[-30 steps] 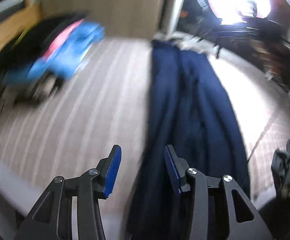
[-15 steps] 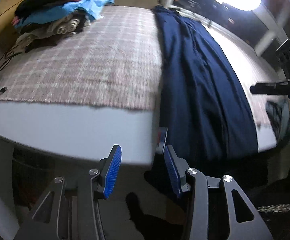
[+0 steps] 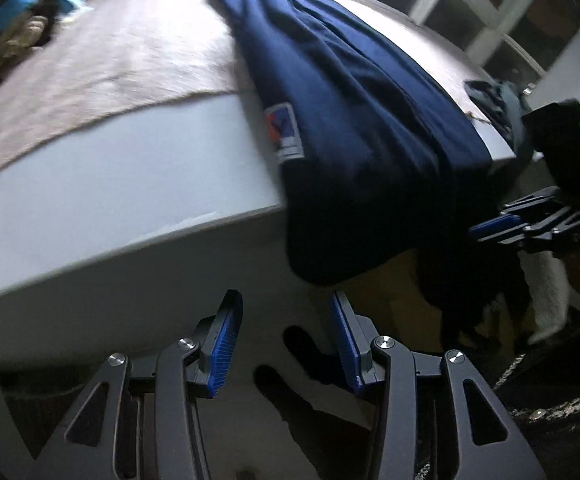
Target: Fold clothes
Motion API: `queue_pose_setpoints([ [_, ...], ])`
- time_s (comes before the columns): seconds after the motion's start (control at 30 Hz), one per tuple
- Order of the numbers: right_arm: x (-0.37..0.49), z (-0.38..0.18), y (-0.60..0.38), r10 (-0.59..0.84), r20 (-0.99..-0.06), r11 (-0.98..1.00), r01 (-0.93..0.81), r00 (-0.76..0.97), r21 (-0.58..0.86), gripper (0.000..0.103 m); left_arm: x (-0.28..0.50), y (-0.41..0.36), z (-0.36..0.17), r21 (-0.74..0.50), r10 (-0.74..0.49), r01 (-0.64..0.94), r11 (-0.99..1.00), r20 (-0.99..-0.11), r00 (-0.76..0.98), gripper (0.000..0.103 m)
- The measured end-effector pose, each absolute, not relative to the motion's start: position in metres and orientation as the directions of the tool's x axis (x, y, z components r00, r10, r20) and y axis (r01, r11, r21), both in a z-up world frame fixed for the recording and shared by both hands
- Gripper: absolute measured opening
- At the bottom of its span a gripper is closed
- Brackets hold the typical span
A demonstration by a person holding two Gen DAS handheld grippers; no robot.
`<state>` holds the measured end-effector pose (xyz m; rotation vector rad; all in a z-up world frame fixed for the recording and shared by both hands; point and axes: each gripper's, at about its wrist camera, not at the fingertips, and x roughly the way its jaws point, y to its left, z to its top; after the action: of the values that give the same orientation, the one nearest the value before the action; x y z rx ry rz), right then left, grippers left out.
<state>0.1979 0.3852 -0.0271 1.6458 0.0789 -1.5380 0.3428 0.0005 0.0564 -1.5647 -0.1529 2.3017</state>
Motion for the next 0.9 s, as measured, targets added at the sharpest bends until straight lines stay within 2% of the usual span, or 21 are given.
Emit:
queue_pose_setpoints([
  [0.17, 0.186, -0.023, 0.423, -0.463, -0.875, -0.702, 0.544, 0.142, 0.460, 0.034, 0.321, 0.003, 0.051, -0.357, 0.423, -0.253, -0.899, -0.855, -0.300, 0.044],
  [0.23, 0.178, -0.019, 0.444, -0.462, -0.881, -0.732, 0.518, 0.101, 0.443, 0.042, 0.314, 0.003, 0.049, -0.394, 0.454, -0.244, -0.886, -0.845, -0.282, 0.044],
  [0.33, 0.164, -0.018, 0.464, -0.446, -0.894, -0.770, 0.488, 0.047, 0.410, 0.043, 0.310, 0.004, 0.053, -0.417, 0.473, -0.237, -0.877, -0.836, -0.278, 0.042],
  [0.37, 0.159, -0.018, 0.467, -0.448, -0.893, -0.775, 0.482, 0.039, 0.409, 0.043, 0.309, 0.004, 0.054, -0.425, 0.479, -0.235, -0.874, -0.833, -0.276, 0.037],
  [0.43, 0.152, -0.019, 0.471, -0.452, -0.892, -0.780, 0.473, 0.026, 0.409, 0.043, 0.308, 0.004, 0.056, -0.439, 0.490, -0.229, -0.869, -0.828, -0.273, 0.019],
  [0.47, 0.149, -0.019, 0.472, -0.456, -0.890, -0.778, 0.474, 0.024, 0.411, 0.043, 0.310, 0.004, 0.057, -0.445, 0.493, -0.222, -0.867, -0.827, -0.268, 0.006],
  [0.77, 0.137, -0.033, 0.462, -0.494, -0.867, -0.751, 0.470, 0.065, 0.463, 0.042, 0.312, 0.014, 0.066, -0.447, 0.499, -0.234, -0.863, -0.827, -0.260, 0.004],
  [0.8, 0.137, -0.033, 0.462, -0.501, -0.863, -0.748, 0.468, 0.066, 0.470, 0.033, 0.310, 0.014, 0.066, -0.444, 0.494, -0.229, -0.866, -0.830, -0.259, 0.004],
  [0.83, 0.137, -0.033, 0.462, -0.503, -0.861, -0.746, 0.467, 0.070, 0.474, 0.012, 0.309, 0.014, 0.066, -0.436, 0.486, -0.227, -0.871, -0.833, -0.263, 0.004],
  [0.87, 0.137, -0.032, 0.463, -0.504, -0.861, -0.745, 0.467, 0.075, 0.477, 0.007, 0.310, 0.013, 0.068, -0.423, 0.474, -0.226, -0.877, -0.838, -0.272, 0.004],
  [0.9, 0.137, -0.031, 0.464, -0.504, -0.860, -0.743, 0.467, 0.081, 0.480, 0.006, 0.310, 0.012, 0.069, -0.416, 0.467, -0.224, -0.881, -0.839, -0.279, 0.004],
])
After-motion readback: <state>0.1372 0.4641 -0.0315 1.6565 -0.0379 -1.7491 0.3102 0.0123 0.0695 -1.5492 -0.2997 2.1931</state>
